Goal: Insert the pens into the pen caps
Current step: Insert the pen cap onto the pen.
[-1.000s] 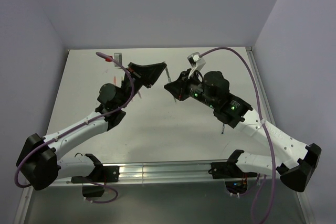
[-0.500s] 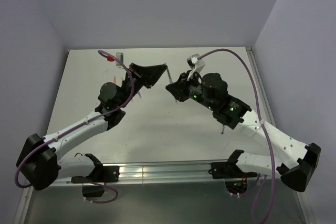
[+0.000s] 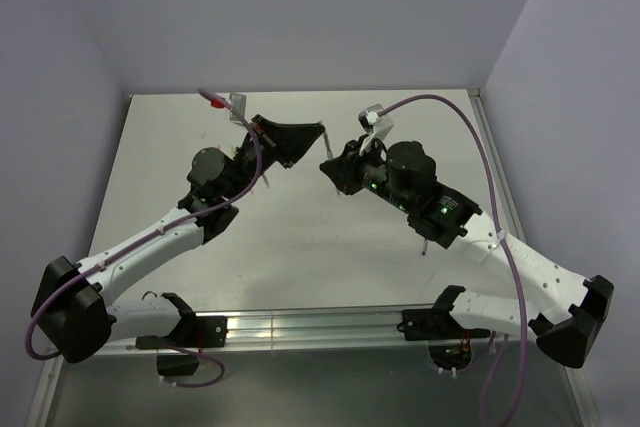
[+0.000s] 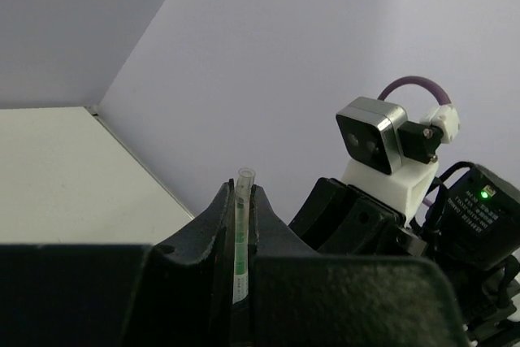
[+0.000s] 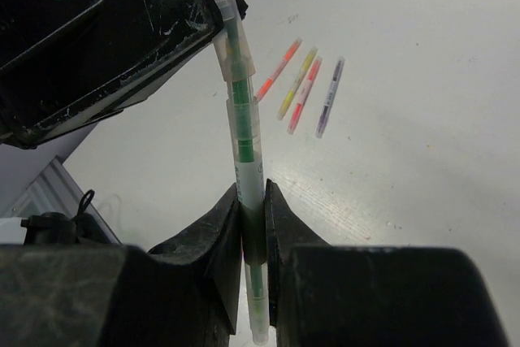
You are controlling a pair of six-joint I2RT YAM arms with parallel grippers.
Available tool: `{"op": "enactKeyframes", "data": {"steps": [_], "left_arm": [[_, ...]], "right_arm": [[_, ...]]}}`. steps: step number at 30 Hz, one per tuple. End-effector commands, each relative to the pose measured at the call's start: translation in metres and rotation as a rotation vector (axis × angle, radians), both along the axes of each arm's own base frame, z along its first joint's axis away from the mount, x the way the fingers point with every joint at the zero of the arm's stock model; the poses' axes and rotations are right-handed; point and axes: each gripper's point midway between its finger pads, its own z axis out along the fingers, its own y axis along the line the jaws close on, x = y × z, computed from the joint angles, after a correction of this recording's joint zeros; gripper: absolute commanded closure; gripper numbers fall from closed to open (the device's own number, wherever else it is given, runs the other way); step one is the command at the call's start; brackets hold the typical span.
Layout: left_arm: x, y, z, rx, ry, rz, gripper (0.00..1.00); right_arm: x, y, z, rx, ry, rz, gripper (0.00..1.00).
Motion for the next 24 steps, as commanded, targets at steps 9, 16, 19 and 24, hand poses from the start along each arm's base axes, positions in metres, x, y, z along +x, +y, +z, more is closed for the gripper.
{"op": "enactKeyframes", "data": {"steps": [9, 16, 19, 24], "left_arm": [[-0.076, -0.037, 0.001, 0.225, -0.189, -0.382, 1.00], [-0.073, -0.040, 0.001, 0.283, -0.192, -0.387, 1.00], [-0.069, -0.039, -0.001, 0.326, -0.191, -0.379, 1.00], [-0.060, -0.037, -0.012, 0.385, -0.170, -0.369, 1.00]], "right_arm": [[0.024, -0.032, 0.058, 0.128, -0.168, -0.181, 1.00], [0.021, -0.036, 0.062, 0.131, -0.181, -0.186, 1.00], [0.022, -0.036, 0.064, 0.133, -0.183, -0.189, 1.00], [0.022, -0.038, 0.064, 0.130, -0.187, -0.196, 1.00]]}}
